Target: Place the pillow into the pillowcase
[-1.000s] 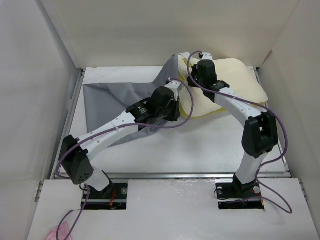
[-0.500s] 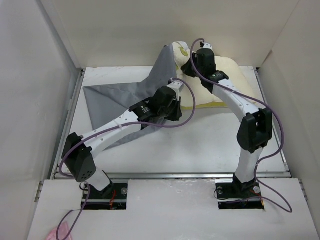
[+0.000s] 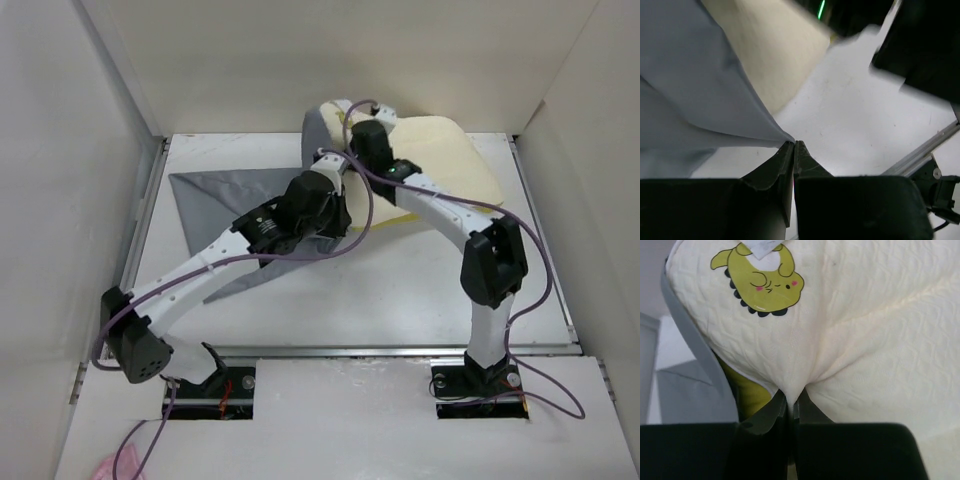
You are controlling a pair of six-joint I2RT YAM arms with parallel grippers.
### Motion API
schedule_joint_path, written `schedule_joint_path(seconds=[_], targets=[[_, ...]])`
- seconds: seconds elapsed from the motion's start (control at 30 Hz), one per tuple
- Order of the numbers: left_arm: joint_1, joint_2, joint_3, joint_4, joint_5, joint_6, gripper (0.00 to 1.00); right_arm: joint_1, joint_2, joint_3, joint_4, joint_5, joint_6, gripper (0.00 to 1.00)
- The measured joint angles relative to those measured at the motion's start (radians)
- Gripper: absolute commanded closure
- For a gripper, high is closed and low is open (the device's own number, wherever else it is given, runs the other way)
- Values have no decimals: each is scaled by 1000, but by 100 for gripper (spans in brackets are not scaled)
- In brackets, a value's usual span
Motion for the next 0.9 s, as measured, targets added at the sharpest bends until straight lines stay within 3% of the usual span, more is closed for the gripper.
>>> schedule_joint_path(seconds=[0.13, 0.27, 0.43, 0.67, 0.9], targets=[[19, -73, 25, -46, -98, -6, 100, 138, 0, -137, -2, 150, -2, 100], [64, -105, 80, -84, -167, -8, 100, 225, 8, -280, -27, 159, 33, 100], [112, -117, 95, -109, -243, -7, 100, 226, -30, -360, -37, 226, 101, 100], [144, -131, 109, -147, -294, -2, 100, 214, -254, -668, 35, 192, 150, 100], [206, -240, 8, -160, -322, -6, 100, 214, -432, -822, 10, 187, 130, 100]])
